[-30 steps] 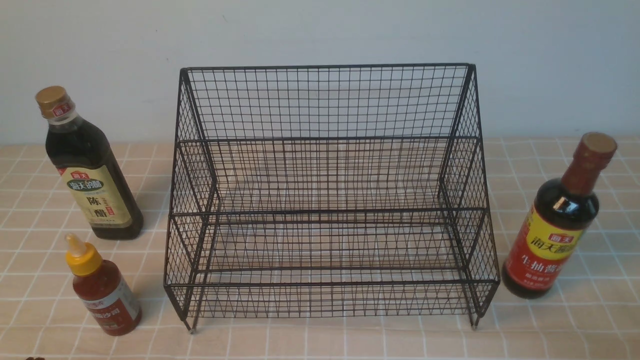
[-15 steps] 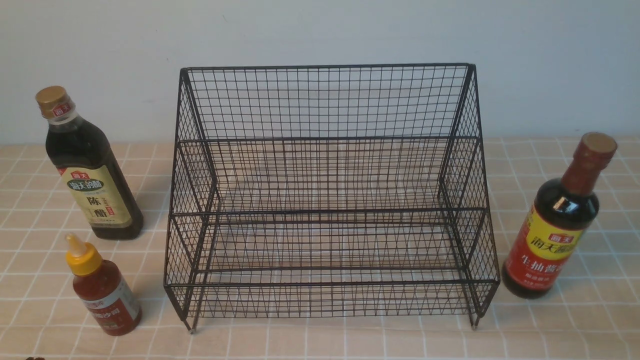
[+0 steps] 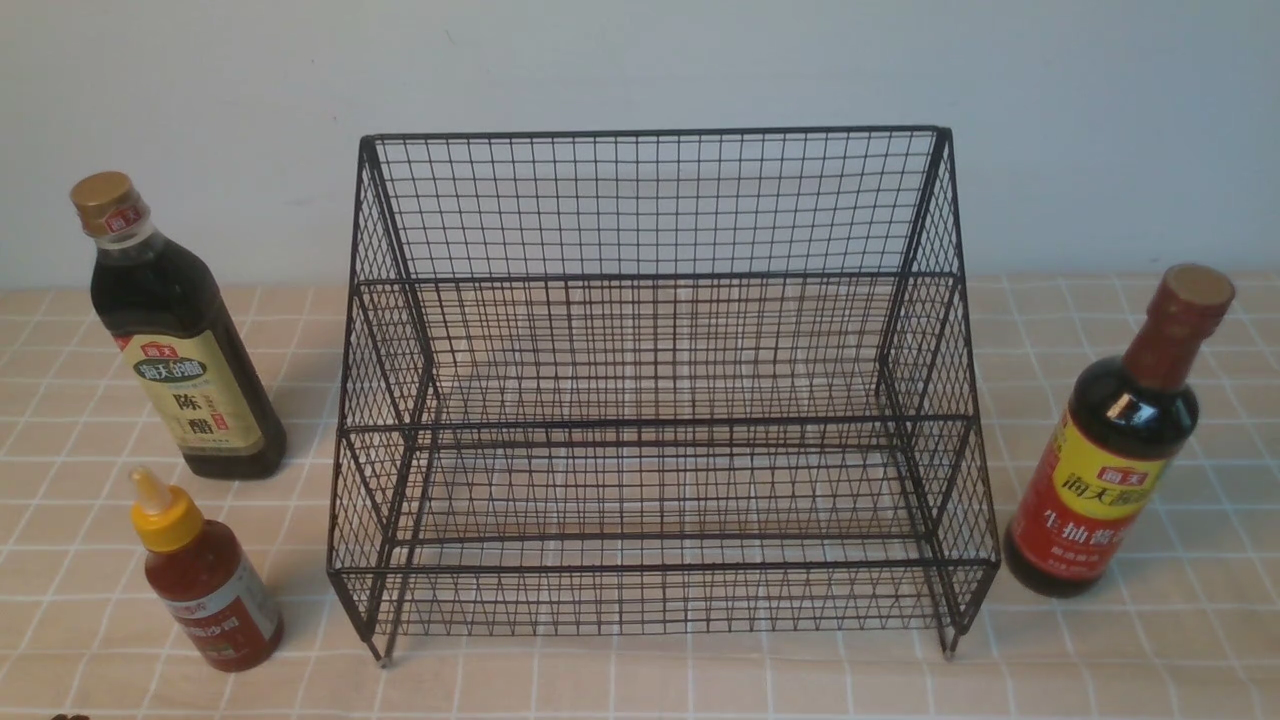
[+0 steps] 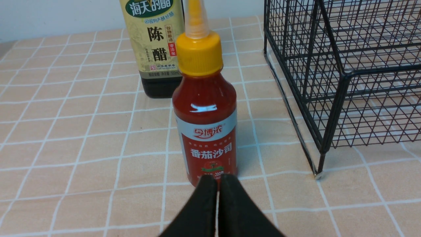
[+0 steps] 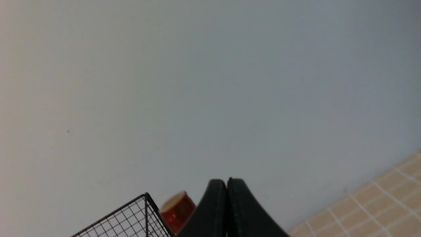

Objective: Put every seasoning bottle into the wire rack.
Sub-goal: Use the right arm to grab the condiment bottle closest to it

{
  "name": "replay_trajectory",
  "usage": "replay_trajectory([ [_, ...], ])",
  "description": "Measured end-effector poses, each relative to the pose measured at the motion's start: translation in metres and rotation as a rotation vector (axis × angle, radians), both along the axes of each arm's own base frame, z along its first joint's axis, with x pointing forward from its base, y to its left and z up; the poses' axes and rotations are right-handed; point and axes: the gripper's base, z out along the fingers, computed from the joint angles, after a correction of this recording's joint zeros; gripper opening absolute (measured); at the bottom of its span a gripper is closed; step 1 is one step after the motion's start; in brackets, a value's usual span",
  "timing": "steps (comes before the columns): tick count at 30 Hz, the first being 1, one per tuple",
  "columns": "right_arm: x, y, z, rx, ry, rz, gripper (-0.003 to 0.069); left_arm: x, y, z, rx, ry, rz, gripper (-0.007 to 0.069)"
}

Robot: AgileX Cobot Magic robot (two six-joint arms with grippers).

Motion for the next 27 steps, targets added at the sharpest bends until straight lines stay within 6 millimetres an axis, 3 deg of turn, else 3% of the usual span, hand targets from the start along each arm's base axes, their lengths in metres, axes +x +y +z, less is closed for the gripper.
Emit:
replay_trajectory([
  [5, 0.012, 0.003, 0.045, -0.182, 0.083, 0.004, 0.0025, 0.000, 0.000, 0.000, 0.000, 0.000, 0.000, -0.0007],
  [10, 0.047, 0.001, 0.076, -0.296, 0.200, 0.003, 0.0124, 0.000, 0.000, 0.000, 0.000, 0.000, 0.000, -0.0007],
  [11, 0.047, 0.001, 0.078, -0.301, 0.194, 0.002, 0.0129, 0.000, 0.000, 0.000, 0.000, 0.000, 0.000, -0.0007],
  [16, 0.093, 0.007, 0.105, -0.354, 0.266, 0.069, 0.0277, 0.000, 0.000, 0.000, 0.000, 0.000, 0.000, -0.0007],
  [20, 0.120, 0.020, 0.106, -0.372, 0.309, 0.161, 0.0355, 0.000, 0.000, 0.000, 0.000, 0.000, 0.000, -0.0007],
  [27, 0.161, 0.044, 0.075, -0.403, 0.449, 0.278, 0.0473, 0.000, 0.000, 0.000, 0.000, 0.000, 0.000, -0.0007],
])
